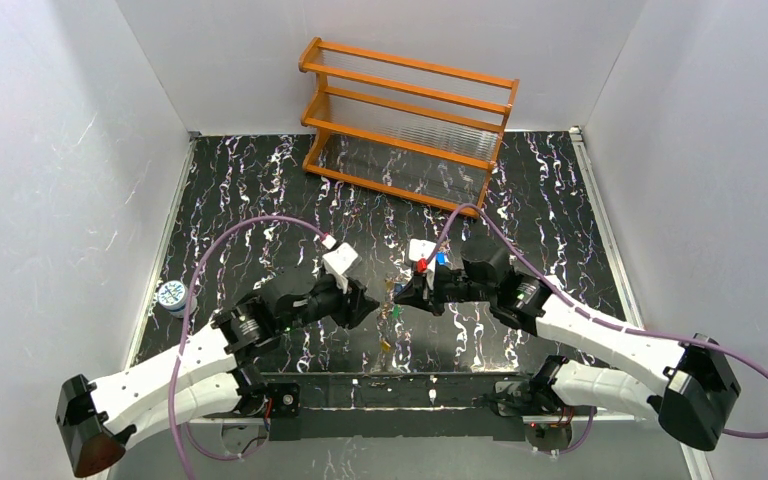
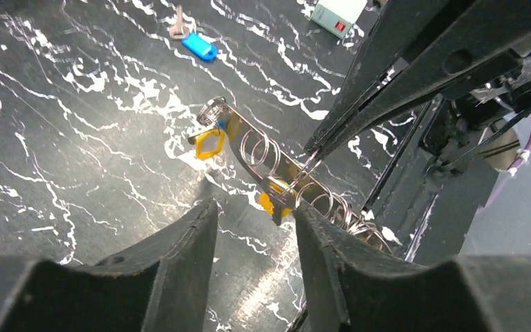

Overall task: Put the keys on the keyring
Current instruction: Insert the key onto the keyring.

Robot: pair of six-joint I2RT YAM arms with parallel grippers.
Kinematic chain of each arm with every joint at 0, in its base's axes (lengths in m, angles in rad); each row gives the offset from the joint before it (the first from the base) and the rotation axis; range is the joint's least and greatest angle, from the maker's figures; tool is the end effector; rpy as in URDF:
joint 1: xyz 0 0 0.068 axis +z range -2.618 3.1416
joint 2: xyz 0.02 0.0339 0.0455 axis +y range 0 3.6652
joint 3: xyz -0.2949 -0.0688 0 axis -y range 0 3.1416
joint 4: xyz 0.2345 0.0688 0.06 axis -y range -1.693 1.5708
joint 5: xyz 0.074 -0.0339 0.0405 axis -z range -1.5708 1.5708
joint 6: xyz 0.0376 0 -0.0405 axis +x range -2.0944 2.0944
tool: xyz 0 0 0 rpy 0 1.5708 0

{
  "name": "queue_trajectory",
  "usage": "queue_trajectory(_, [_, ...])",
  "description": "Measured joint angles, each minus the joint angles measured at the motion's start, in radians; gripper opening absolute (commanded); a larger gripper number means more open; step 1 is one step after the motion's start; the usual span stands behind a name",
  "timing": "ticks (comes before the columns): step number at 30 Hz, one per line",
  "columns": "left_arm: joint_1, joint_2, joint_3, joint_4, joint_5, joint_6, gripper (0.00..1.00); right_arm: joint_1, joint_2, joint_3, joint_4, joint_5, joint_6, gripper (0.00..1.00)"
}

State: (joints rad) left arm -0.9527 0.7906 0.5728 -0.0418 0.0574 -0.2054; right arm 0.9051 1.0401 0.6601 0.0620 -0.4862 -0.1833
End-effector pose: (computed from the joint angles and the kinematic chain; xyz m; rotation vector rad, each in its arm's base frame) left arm 0.0923 -0.1335 0.3024 0.7396 1.7704 -0.8534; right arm 0.1175 0.1781 0.3030 -1.2972 1.4738 0.9422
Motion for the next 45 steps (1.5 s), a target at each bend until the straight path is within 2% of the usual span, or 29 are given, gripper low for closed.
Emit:
queue_trajectory(2, [0.0,-0.042,-0.019,0.029,-0.002,0.015,0.53,0.0,-0.015,-0.01,0.01,-0.004,-0.002,0.01])
queue_trajectory(5, [0.0,-0.095,-0.053,0.083,0.011,0.043,0.54,0.0,-0.042,-0.026,0.031,-0.018,-0.007,0.01])
queue_trajectory(10, [0.0,-0.161,-0.15,0.201,0.086,0.153,0.44,0.0,-0.087,-0.069,0.085,-0.064,-0.031,0.01])
queue_trajectory(17, [0.0,-0.214,-0.226,0.295,0.182,0.32,0.37,0.0,-0.128,-0.12,0.129,-0.125,-0.069,0.01])
queue_trajectory(24, [0.0,-0.149,-0.215,0.345,0.25,0.384,0.33,0.0,-0.129,-0.12,0.145,-0.146,-0.085,0.01])
queue_trajectory(32, [0.0,-0.082,-0.203,0.386,0.306,0.404,0.34,0.0,-0.102,-0.12,0.144,-0.143,-0.082,0.01])
queue_trajectory(40, [0.0,-0.063,-0.203,0.443,0.33,0.404,0.25,0.0,-0.101,-0.12,0.143,-0.133,-0.081,0.01])
queue_trajectory(45, [0.0,-0.032,-0.203,0.455,0.34,0.404,0.3,0.0,-0.101,-0.12,0.143,-0.126,-0.079,0.01])
